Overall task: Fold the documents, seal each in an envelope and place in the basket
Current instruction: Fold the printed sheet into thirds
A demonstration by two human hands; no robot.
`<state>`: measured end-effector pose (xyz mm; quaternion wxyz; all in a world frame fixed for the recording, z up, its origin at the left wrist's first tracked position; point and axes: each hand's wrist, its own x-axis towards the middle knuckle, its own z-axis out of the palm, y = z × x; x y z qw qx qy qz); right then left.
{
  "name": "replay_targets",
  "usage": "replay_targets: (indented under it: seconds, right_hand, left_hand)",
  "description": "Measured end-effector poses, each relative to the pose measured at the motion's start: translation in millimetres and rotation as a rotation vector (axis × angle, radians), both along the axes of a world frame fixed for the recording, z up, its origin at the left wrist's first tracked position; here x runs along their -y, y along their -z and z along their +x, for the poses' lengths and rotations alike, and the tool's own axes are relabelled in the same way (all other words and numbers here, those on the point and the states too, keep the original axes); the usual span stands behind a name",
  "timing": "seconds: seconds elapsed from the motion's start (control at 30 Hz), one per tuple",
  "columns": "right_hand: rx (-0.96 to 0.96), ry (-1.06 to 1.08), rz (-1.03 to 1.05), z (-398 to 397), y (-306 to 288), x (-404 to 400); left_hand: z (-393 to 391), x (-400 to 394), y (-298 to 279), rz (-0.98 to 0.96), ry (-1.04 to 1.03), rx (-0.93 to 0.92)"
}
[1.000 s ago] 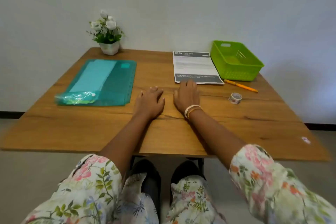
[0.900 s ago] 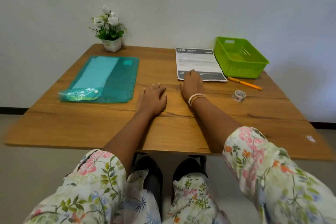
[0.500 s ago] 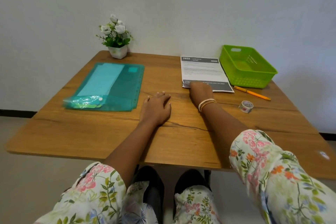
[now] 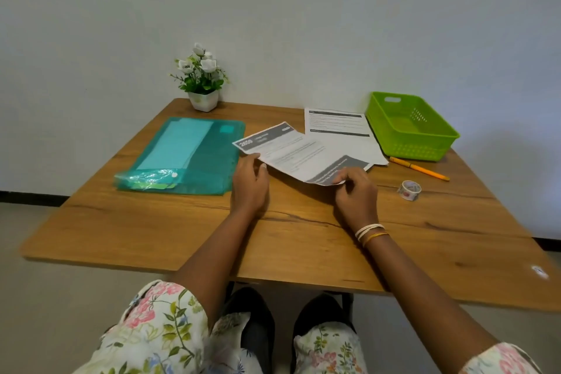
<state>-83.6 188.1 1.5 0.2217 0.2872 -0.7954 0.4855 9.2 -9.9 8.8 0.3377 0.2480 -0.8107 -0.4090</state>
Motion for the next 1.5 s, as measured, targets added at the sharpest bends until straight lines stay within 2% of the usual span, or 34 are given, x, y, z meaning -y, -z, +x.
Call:
replay_targets:
  seconds: [0.07,0.17,0.33,0.4,0.5,0.6,0.67,0.77,0.87,0.93,1.03,1.27,1.5]
  right_hand:
    - [0.089,0.026,0.041,0,0,-10]
    - [0.237,0.071,0.105,-4,2,-22]
    - [0.362,0.047,0.167,-12,-8,-42]
    - [0.396,0.015,0.324,-16,-18,-47]
    - [0.415,0.024,0.698,-18,-36,-47]
    - [0.438,0.099,0.849,-7,-48,-32]
    - [0.360,0.147,0.785,1,-48,-13]
    - [0.300,0.013,0.666,21,-33,17]
    - [0.153,-0.109,0.800,40,-10,37]
    - [0.141,-0.116,0.829,41,-2,40]
    - [0.169,-0.067,0.838,36,4,33]
    - [0.219,0.185,0.822,10,6,-23]
    - [0.197,0.235,0.784,16,8,-16]
  left_hand:
    - [4,0,-1,-0.011,-0.087,-0.004]
    - [9,-1,3,-0.115,-0.186,0.126]
    - [13,-12,12,-0.408,-0.109,0.264]
    - [12,-14,13,-0.528,-0.042,0.303]
    - [20,-17,11,-0.606,0.050,0.302]
    - [27,-18,13,-0.635,0.042,0.266]
    - [26,-19,11,-0.656,0.054,0.272]
    - [26,-20,7,-0.664,0.096,0.292]
    - [27,-18,10,-0.689,0.122,0.321]
    - [25,-17,12,-0.640,0.169,0.347]
    - [24,-18,13,-0.551,0.181,0.397]
    - [23,-20,15,-0.555,0.193,0.492]
    - [24,-15,17,-0.523,0.197,0.485]
